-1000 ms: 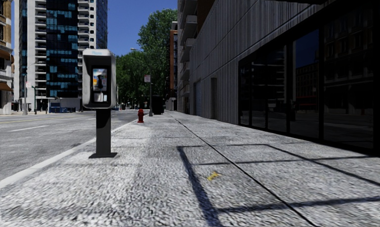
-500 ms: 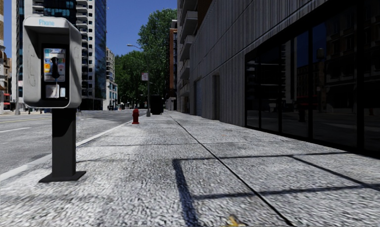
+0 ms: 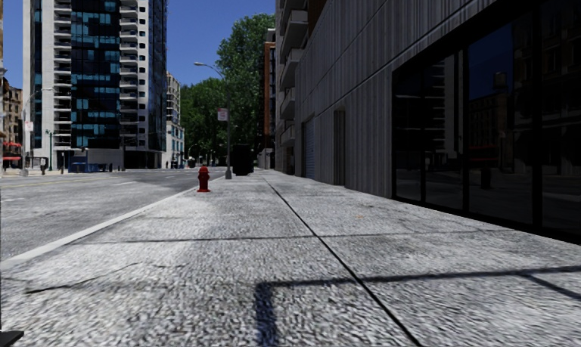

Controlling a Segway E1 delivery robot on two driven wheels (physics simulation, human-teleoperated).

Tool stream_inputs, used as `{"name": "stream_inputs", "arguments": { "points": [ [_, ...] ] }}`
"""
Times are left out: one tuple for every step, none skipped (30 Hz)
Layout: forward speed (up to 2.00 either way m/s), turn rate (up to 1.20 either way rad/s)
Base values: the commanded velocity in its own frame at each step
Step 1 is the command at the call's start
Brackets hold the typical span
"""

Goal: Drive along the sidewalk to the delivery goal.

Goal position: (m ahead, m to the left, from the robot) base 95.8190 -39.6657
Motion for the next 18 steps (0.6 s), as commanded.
{"name": "stream_inputs", "arguments": {
  "points": [
    [2.0, 0.2],
    [2.0, 0.2],
    [2.0, 0.2],
    [2.0, 0.2],
    [2.0, 0.2],
    [2.0, 0.21],
    [2.0, 0.21],
    [2.0, 0.22],
    [2.0, 0.22],
    [2.0, 0.26],
    [2.0, 0.27],
    [2.0, 0.28],
    [2.0, 0.28],
    [2.0, 0.28],
    [2.0, 0.28],
    [2.0, 0.28],
    [2.0, 0.28],
    [2.0, 0.28]
  ]
}}
